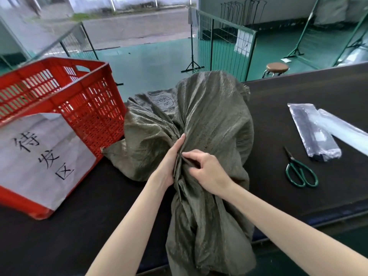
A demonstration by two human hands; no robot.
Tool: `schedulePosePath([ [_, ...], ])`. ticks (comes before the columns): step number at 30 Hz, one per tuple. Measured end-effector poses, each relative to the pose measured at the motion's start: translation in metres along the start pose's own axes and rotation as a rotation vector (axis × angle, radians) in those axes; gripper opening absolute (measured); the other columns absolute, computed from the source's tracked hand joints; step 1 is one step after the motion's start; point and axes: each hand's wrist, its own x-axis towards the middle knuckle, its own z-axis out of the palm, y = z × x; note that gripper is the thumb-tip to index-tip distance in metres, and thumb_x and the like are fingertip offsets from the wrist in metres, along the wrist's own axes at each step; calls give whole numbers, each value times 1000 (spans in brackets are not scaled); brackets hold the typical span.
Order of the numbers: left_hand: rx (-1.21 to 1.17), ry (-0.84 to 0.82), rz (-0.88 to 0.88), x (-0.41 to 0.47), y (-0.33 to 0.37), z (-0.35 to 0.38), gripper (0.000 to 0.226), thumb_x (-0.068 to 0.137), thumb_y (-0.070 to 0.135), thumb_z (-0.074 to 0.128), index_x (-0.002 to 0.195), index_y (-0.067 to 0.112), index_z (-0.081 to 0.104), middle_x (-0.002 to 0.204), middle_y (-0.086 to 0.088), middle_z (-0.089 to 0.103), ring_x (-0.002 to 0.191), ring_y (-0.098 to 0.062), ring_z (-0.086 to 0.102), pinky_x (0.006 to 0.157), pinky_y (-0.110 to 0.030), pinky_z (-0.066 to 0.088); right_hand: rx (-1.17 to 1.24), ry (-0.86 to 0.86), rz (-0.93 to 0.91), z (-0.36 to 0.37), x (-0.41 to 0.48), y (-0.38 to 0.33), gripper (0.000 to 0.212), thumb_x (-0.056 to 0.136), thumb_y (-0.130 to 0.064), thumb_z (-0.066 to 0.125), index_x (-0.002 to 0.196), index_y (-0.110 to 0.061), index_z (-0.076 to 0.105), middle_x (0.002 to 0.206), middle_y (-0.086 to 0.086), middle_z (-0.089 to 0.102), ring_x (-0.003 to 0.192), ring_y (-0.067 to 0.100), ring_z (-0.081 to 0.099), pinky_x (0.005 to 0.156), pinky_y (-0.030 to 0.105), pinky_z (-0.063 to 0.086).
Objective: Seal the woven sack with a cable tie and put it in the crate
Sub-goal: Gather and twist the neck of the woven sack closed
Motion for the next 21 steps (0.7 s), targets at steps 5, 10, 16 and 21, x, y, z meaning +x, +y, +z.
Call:
schedulePosePath([
  [5,14,-19,9,1,0,-8,38,91,39,55,83,8,76,79,-8,74,67,-19,70,65,-25,58,-173,-146,-43,5,-8,0,54,81,4,50,134,-4,50,141,8,51,133,17,43,112,15,23],
  [10,161,167,-13,9,-3,-8,29,84,12,63,104,-8,67,80,-16,71,58,-22,69,54,-28,56,-194,-245,-22,1,-12,4,59,80,11,39,137,-2,44,146,11,44,139,16,35,112,13,16],
  [16,95,247,115,16,-11,-2,38,84,0,59,120,-10,60,98,-20,69,61,-21,70,55,-32,58,-28,139,80,-24,-15,6,27,79,1,56,95,-12,73,92,1,74,89,13,67,83,17,47],
  [21,104,288,174,16,-15,5,31,85,1,58,115,-7,63,93,-17,71,67,-21,71,65,-35,61,-76,248,399,-40,-14,30,47,78,-21,70,122,-13,53,121,8,51,114,23,47,103,36,37],
])
